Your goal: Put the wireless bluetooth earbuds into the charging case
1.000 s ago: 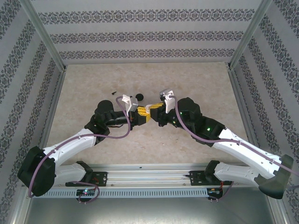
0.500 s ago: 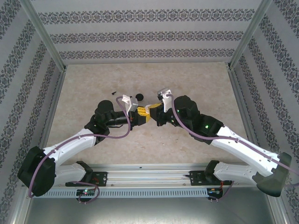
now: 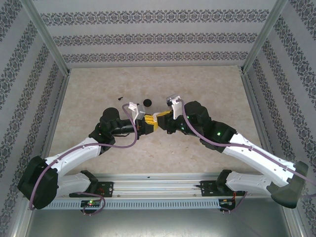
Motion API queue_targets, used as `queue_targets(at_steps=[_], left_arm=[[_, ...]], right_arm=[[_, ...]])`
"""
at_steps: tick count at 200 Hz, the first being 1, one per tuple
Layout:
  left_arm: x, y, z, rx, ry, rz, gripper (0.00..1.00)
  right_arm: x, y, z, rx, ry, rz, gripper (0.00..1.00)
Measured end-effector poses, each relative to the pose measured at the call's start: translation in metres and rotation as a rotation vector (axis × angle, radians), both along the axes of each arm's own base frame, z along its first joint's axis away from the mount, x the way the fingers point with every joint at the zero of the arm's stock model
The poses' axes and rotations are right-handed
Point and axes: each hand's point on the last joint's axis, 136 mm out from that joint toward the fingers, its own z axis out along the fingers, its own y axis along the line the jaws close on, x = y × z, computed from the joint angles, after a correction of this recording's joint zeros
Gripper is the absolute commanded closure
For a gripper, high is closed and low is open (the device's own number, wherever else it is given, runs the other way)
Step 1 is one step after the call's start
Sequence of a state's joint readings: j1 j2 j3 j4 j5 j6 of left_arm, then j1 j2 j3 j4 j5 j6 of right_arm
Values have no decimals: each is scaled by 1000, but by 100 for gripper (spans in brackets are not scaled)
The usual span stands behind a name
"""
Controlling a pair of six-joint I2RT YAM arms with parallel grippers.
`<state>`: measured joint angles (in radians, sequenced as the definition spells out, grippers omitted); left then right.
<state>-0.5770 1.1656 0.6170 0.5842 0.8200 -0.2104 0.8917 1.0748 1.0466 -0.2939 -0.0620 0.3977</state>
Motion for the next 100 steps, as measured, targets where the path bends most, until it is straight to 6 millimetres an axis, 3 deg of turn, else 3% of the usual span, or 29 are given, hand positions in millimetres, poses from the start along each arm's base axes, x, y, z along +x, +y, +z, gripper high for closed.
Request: queue_targets(at_steps=[100], left_arm=[[1, 1, -1, 2, 2, 5, 88]], right_arm=[[5, 6, -2, -47, 43, 3, 83]])
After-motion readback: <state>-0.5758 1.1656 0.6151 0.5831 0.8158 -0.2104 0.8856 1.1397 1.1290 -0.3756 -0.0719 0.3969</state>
